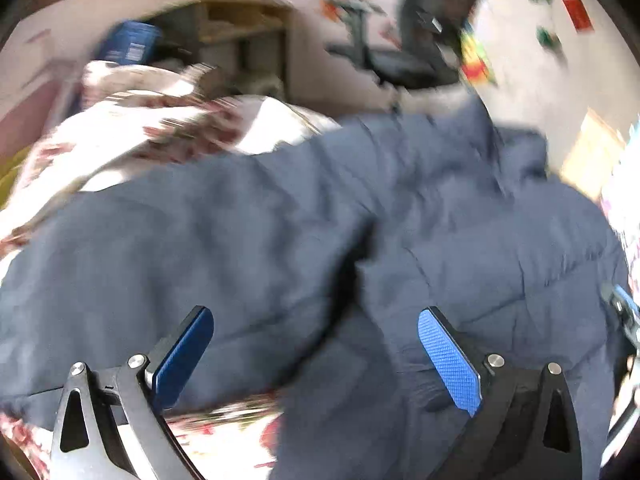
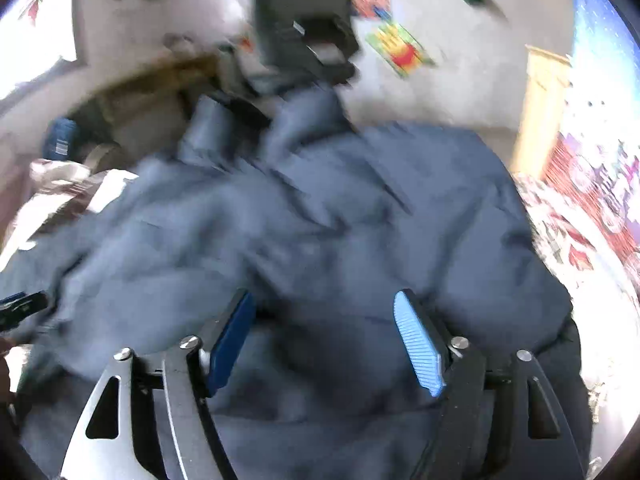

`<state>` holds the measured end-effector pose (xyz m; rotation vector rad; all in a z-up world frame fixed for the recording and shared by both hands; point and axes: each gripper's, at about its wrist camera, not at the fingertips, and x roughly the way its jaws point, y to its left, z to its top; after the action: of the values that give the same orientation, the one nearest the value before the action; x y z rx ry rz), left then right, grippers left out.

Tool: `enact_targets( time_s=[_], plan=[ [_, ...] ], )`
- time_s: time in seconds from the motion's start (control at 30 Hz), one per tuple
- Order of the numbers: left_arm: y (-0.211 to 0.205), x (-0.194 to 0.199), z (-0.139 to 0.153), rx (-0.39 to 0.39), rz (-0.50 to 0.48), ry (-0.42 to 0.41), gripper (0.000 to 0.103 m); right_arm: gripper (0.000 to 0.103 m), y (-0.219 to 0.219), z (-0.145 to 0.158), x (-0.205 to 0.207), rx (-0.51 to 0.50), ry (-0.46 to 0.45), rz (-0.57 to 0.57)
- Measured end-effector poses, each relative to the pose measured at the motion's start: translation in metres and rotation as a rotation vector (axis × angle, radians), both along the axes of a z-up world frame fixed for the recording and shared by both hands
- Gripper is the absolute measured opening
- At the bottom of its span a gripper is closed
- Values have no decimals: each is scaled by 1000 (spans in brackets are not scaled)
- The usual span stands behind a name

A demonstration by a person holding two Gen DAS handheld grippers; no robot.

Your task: Fold large clothes

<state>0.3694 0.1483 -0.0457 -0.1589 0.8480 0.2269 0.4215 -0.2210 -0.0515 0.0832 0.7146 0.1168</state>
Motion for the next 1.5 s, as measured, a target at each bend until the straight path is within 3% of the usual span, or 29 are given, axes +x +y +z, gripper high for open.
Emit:
enact_targets(
  time_s=[0.07, 0.2, 0.33, 0.5, 0.7, 0.73, 0.77, 0.8, 0.87, 0.9, 1.03, 1.17, 1.33, 1.5],
  plan=[
    [17, -20, 15, 8, 61, -45, 103, 79, 25, 14, -7, 15, -48, 80],
    [64, -71, 45, 20, 217, -107, 103, 80, 68, 23, -8, 30, -55, 200],
    [109, -111, 48, -6, 387, -97, 103, 80, 102, 17, -5, -2, -36, 260],
    [168, -160, 14, -205, 660, -68, 103, 80, 134, -6, 0, -58, 40, 285],
    [205, -179, -26, -435, 778, -83, 101, 90, 143, -32, -4, -117, 63, 284],
    [208, -178, -29, -462, 787, -96, 95, 91, 141, -34, -4, -115, 64, 283],
    [211, -178, -33, -485, 791, -113, 89, 92, 141, -36, -4, -114, 63, 282],
    [211, -173, -35, -501, 787, -120, 74, 92, 141, -38, -5, -114, 59, 280],
    [212, -166, -39, -500, 781, -112, 60, 92, 141, -40, -8, -120, 45, 277],
    [212, -164, -40, -498, 776, -115, 47, 92, 142, -40, -9, -125, 39, 275],
    [207, -161, -29, -420, 762, -160, 11, 93, 140, -40, -11, -121, 27, 276],
    [190, -157, 5, -284, 704, -244, 7, 93, 131, -29, -16, -61, 40, 279],
    [158, -147, 62, -124, 552, -372, 6, 93, 95, 2, -41, 85, 24, 237],
    [106, -135, 119, -17, 348, -502, 6, 93, 54, 19, -66, 68, -7, 197]
  ],
)
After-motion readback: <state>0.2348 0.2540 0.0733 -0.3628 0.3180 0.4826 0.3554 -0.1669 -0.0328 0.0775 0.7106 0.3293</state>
